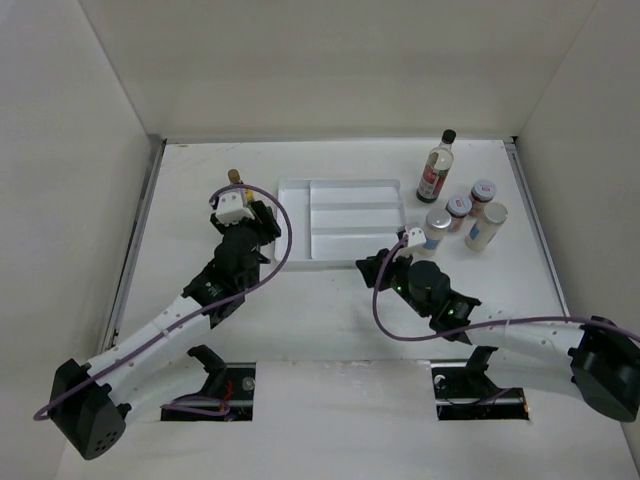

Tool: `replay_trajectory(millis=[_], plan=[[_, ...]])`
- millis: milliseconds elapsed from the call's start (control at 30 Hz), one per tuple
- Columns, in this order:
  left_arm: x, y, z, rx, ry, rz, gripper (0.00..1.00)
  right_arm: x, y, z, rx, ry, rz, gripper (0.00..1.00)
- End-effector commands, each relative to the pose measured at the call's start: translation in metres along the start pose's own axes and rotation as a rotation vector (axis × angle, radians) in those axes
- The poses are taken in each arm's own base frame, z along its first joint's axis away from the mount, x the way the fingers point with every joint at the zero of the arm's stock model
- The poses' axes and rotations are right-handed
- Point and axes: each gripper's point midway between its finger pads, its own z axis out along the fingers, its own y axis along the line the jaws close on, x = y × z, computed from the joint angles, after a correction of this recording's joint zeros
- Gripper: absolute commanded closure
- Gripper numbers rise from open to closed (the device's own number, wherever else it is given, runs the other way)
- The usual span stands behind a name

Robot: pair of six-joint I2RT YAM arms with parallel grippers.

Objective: Organize the condiment bottles

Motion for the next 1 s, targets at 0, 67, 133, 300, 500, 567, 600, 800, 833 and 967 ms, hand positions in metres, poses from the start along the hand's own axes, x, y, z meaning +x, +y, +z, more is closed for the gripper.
replay_trajectory(millis=[0, 67, 133, 300, 500, 567, 600, 800, 833, 967], plan=[[-0.048, -0.014, 0.008, -0.004, -0.121, 0.028, 0.51, -0.018, 0.010, 0.005, -0.006, -0.050, 0.011, 0.48], [-0.050, -0.014, 0.018, -0.028, -0.117, 0.068, 0.51, -0.015, 0.008, 0.007, -0.002, -0.041, 0.008, 0.23], [-0.047, -0.011, 0.029, -0.059, -0.106, 0.095, 0.47, -0.015, 0.010, 0.008, -0.003, -0.040, 0.008, 0.15], [-0.027, 0.015, 0.058, -0.161, -0.050, 0.146, 0.43, -0.011, 0.011, 0.010, -0.003, -0.029, -0.001, 0.09], [-0.022, 0.027, 0.077, -0.203, -0.040, 0.147, 0.42, -0.008, 0.010, 0.013, 0.001, -0.022, -0.008, 0.08], [-0.018, 0.030, 0.084, -0.210, -0.034, 0.143, 0.43, -0.008, 0.011, 0.013, -0.001, -0.019, -0.008, 0.07], [-0.014, 0.030, 0.088, -0.209, -0.022, 0.146, 0.44, -0.007, 0.011, 0.014, 0.001, -0.018, -0.009, 0.07], [-0.005, 0.036, 0.108, -0.220, 0.005, 0.107, 0.45, -0.005, 0.013, 0.015, -0.008, -0.016, -0.009, 0.07], [-0.006, 0.035, 0.113, -0.215, 0.010, 0.102, 0.45, -0.005, 0.014, 0.016, -0.010, -0.018, -0.008, 0.07], [-0.005, 0.037, 0.124, -0.218, 0.020, 0.096, 0.46, -0.004, 0.016, 0.016, -0.019, -0.014, -0.014, 0.07]])
